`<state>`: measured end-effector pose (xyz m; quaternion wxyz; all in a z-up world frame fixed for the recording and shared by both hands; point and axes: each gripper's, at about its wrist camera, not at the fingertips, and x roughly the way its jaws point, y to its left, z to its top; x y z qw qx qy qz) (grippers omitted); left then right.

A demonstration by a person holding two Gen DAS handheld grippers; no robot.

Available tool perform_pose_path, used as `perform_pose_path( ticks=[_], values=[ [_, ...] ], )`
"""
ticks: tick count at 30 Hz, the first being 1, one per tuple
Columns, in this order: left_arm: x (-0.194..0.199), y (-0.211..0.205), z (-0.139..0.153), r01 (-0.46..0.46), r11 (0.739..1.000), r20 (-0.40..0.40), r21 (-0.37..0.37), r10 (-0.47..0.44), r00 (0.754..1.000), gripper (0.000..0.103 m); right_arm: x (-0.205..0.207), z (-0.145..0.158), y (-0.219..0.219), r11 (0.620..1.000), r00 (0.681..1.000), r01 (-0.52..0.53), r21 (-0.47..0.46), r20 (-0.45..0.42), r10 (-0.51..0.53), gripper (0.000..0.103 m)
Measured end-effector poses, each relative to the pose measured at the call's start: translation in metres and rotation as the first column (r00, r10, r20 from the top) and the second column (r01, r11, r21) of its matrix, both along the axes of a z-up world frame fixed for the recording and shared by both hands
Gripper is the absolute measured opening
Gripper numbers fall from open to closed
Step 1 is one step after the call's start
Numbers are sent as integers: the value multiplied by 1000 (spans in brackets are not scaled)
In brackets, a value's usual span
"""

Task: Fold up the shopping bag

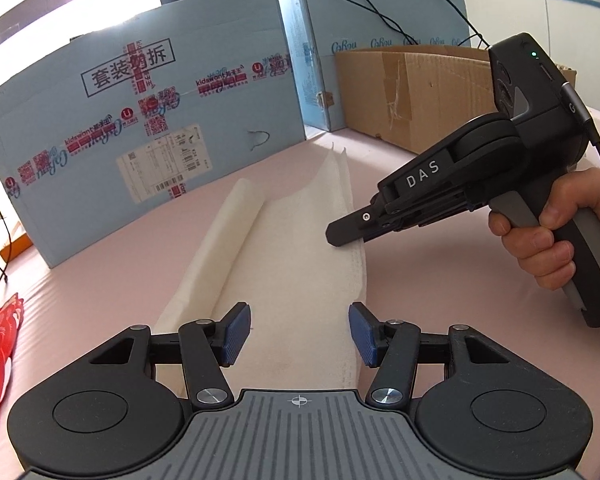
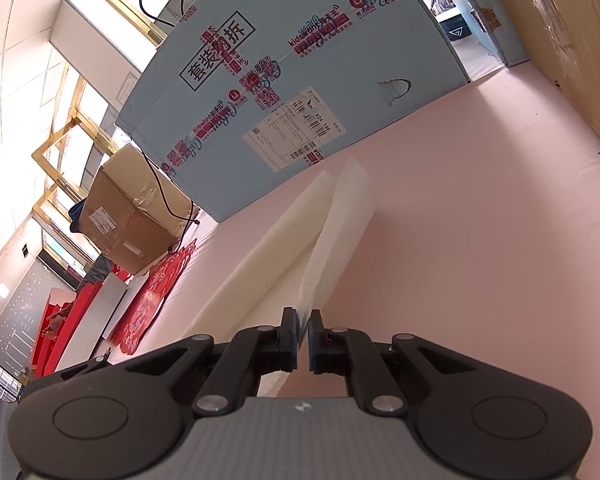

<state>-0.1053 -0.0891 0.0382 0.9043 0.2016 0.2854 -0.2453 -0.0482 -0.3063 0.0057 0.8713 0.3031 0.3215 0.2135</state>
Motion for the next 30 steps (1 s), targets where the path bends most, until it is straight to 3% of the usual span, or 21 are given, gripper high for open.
perform_pose_path(
  ticks=[6,12,17,23,28,30],
  values=[
    [1,3,-2,-26,999,6,33,26,1000,55,-1,-2,0,1000,1000,-3,4,-4,3,6],
    [-4,-17,-15,24,996,23,91,-26,999,55,-2,-2,0,1000,1000,-1,14,-6,2,6],
    [-6,-22,-21,6,988,70,152,-17,997,55,-2,-3,-3,1000,1000,0,30,-10,1,7],
    [-6,-24,-22,24,988,58,150,-33,998,55,-3,-4,-3,999,1000,-2,39,-9,2,9],
    [-2,-33,-24,66,992,34,109,-70,997,47,-4,-5,-3,998,1000,-9,60,-2,9,9],
    [5,-31,-24,69,996,-1,64,-69,998,30,-5,-5,-3,998,1000,-11,66,0,11,10]
  ],
)
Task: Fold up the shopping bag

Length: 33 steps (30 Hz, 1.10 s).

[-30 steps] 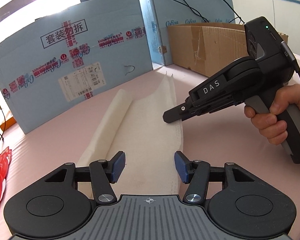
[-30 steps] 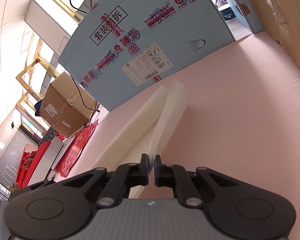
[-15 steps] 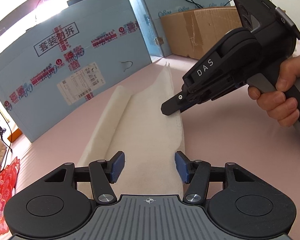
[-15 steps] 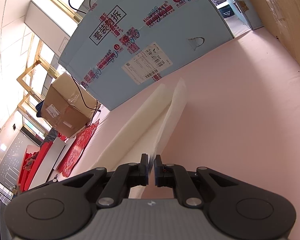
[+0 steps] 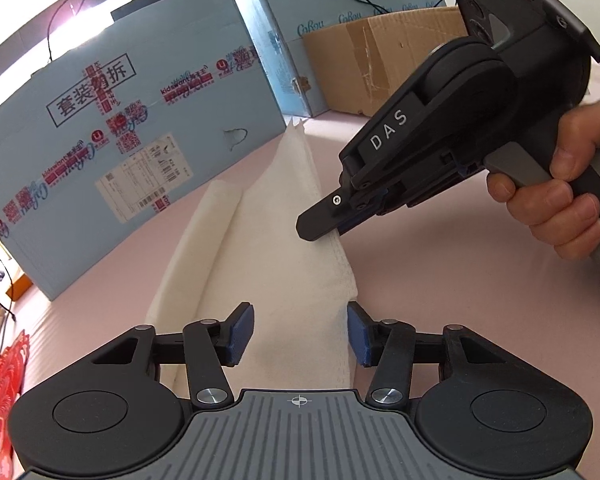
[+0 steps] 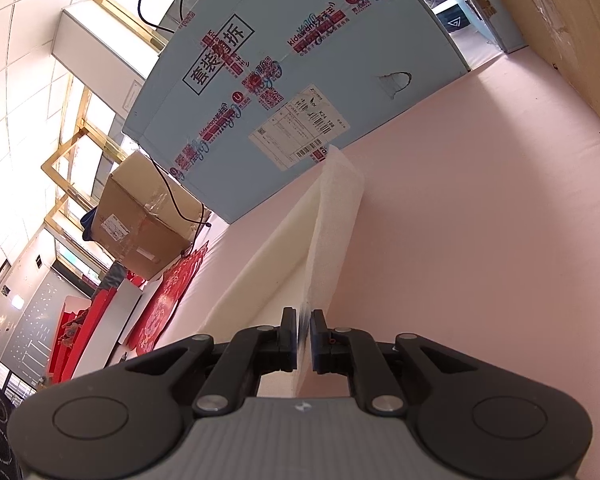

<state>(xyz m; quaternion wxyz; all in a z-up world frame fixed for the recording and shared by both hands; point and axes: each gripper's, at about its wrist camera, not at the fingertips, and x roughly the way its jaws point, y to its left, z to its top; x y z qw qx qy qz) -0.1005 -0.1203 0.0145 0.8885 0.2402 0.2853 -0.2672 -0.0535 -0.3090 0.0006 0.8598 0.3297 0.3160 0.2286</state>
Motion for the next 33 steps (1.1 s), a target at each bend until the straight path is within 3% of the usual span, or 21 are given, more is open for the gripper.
perform_pose_path(
  ticks=[2,4,8,11,16,22,25,28,29,30,32,33],
  values=[
    [7,4,1,-6,999,-45,-47,4,999,22,-1,0,-1,1000,1000,-2,10,2,2,10],
    [14,12,4,-24,995,-88,-101,15,996,15,-1,0,-2,1000,1000,2,13,0,-2,17],
    [23,27,11,-89,985,-86,-145,77,993,14,-3,0,-1,1000,1000,-2,3,-7,2,51],
    [24,32,13,-113,982,-74,-154,102,992,14,-4,1,2,1000,1000,-23,-6,-2,23,59],
    [25,35,11,-121,976,-88,-184,106,990,14,-6,1,10,998,999,-50,-48,9,51,57],
    [25,27,7,-90,975,-101,-205,70,992,15,-10,6,28,978,997,-36,-203,54,48,35],
    [24,16,2,-77,980,-99,-181,60,993,25,-14,7,35,966,996,-29,-256,74,50,26],
    [25,8,-3,-87,983,-80,-161,75,994,39,-15,6,36,968,995,-40,-250,76,61,20],
    [25,7,-3,-89,983,-75,-158,78,994,50,-15,6,36,968,995,-43,-245,77,64,19],
    [26,6,-3,-90,984,-71,-155,79,994,55,-16,6,37,970,994,-51,-239,81,72,18],
    [29,6,-3,-87,984,-75,-157,76,994,54,-17,6,38,969,992,-62,-239,90,86,18],
    [30,9,-3,-82,982,-88,-170,68,994,43,-17,6,39,968,992,-65,-240,94,90,18]
  ],
)
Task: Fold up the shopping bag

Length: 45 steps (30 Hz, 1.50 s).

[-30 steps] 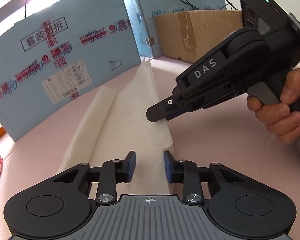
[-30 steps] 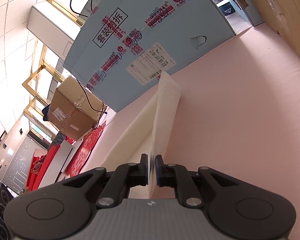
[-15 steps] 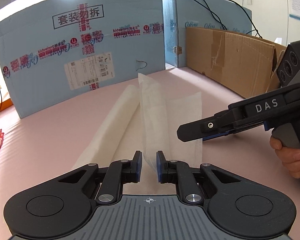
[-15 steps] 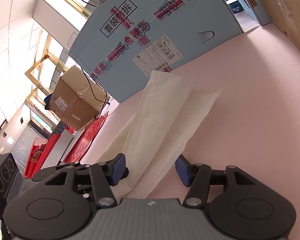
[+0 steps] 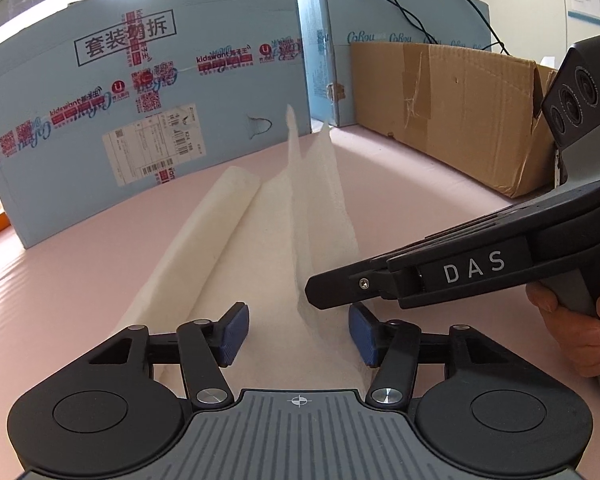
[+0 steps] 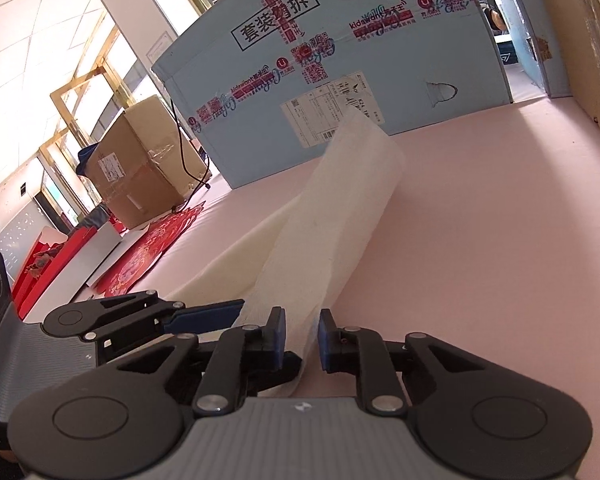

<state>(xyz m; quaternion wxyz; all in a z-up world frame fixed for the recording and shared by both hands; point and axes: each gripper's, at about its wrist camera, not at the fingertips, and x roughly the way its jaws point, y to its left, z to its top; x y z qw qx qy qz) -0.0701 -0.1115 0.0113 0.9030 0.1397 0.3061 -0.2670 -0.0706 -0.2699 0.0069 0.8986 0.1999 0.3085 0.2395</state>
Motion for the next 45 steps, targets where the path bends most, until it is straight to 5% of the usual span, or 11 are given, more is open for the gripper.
perform_pose_path(
  ticks=[2,5,8,11,13,25,28,31,34,36,45],
  values=[
    [3,6,1,12,999,-27,-33,-13,1000,15,0,0,0,1000,1000,1,-1,2,-1,21],
    [4,14,5,5,999,-17,-43,-6,1000,4,1,1,-2,1000,1000,14,7,3,-14,26],
    [3,25,15,-36,998,35,-45,38,999,1,3,0,1,1000,1000,16,-15,-7,-16,27],
    [3,40,28,-106,994,119,-23,107,987,0,2,1,4,999,1000,26,-45,0,-26,7],
    [2,54,38,-156,988,161,-25,158,974,0,2,2,1,998,999,45,-45,4,-44,5],
    [-7,147,100,-407,904,314,-130,427,848,0,-7,43,-41,968,971,210,-134,144,-191,2],
    [0,160,92,-361,900,161,-245,405,900,1,-5,49,-51,960,965,237,-147,147,-216,2],
    [-2,153,71,-288,914,27,-288,308,951,14,-1,39,-51,965,975,211,-155,102,-196,2],
    [-15,137,51,-263,938,-8,-227,269,963,43,-2,28,-49,970,980,196,-144,53,-190,8],
    [-26,137,47,-278,934,-19,-223,281,960,73,-8,24,-50,977,984,178,-117,23,-176,11],
    [-27,138,17,-318,927,-199,-200,279,939,81,-23,21,-6,999,1000,9,-36,13,-8,19]
  ],
)
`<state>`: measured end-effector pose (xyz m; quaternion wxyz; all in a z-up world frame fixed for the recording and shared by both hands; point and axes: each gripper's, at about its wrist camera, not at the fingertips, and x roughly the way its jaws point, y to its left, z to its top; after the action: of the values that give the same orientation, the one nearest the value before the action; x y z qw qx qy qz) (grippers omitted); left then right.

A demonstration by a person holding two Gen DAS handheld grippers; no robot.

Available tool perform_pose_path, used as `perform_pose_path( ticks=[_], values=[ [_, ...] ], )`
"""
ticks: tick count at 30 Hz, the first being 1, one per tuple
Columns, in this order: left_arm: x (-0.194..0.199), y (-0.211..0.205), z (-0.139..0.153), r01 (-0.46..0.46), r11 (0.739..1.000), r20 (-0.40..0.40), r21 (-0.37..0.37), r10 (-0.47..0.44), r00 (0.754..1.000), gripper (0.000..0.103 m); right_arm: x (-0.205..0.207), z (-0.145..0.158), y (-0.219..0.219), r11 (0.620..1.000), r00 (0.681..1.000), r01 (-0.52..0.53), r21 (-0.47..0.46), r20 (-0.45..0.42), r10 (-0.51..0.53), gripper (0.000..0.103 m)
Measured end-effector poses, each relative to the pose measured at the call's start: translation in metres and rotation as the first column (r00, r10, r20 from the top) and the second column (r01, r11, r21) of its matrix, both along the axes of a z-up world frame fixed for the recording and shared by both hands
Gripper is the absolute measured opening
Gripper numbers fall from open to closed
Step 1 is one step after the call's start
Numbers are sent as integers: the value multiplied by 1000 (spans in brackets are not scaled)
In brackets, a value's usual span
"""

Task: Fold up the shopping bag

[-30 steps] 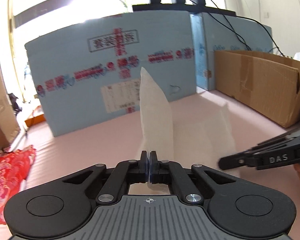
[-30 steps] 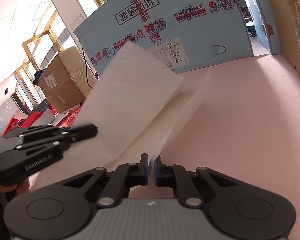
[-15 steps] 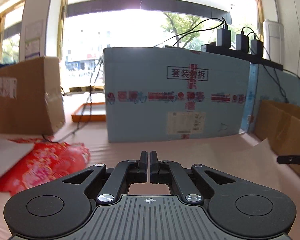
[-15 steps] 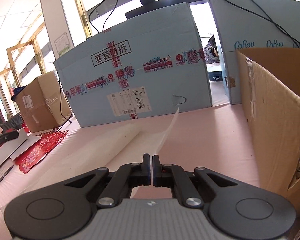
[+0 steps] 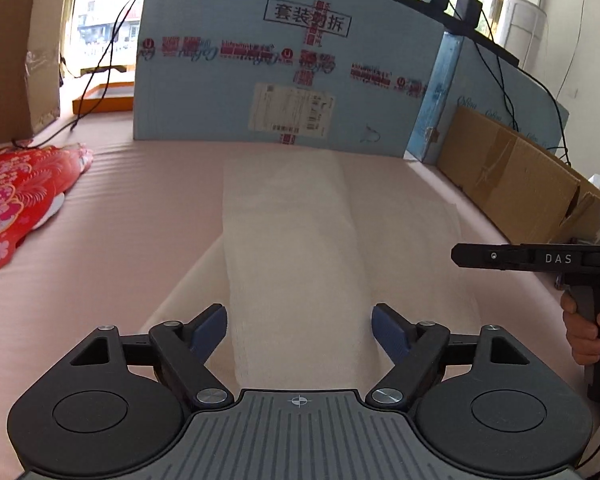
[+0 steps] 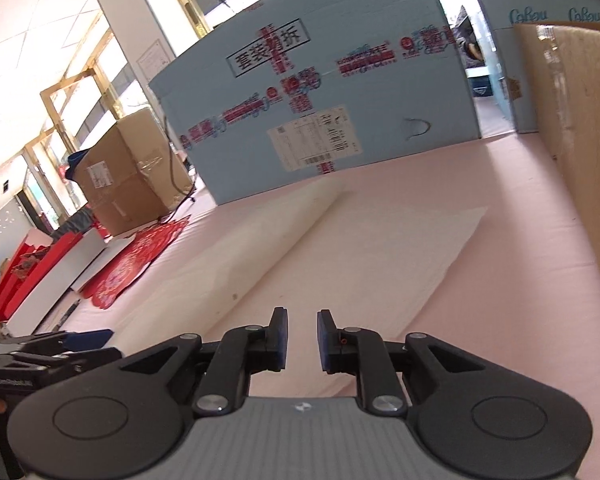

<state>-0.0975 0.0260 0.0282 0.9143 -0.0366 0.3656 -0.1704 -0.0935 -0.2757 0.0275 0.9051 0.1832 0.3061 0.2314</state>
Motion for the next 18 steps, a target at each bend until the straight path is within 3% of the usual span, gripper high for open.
perform_pose_path(
  ticks=[2,3,4,5,6,12,16,18],
  values=[
    [1,2,-4,-4,1000,-2,-24,4,1000,80,-3,-1,11,999,999,-40,3,-10,40,19],
    [1,1,-4,5,999,6,-40,-5,1000,73,-5,-2,17,998,998,-61,5,-15,61,19],
    [0,-1,-4,23,999,19,-42,-22,1000,58,-6,-2,22,997,997,-79,10,-20,79,19],
    [-1,-4,-3,32,999,40,-22,-31,999,21,-8,-2,27,995,995,-100,11,-21,101,19],
    [-2,-7,-1,37,999,63,5,-37,997,7,-9,-3,30,994,993,-113,6,-20,113,21],
    [3,1,22,-25,992,213,128,-3,977,3,-14,-5,43,989,992,-127,-82,-27,125,25],
    [20,27,34,-161,958,284,238,90,955,3,-19,-2,42,985,989,-149,-83,-20,148,27],
    [32,40,34,-233,927,312,294,138,940,3,-22,-1,42,983,986,-169,-71,-14,168,41]
  ],
)
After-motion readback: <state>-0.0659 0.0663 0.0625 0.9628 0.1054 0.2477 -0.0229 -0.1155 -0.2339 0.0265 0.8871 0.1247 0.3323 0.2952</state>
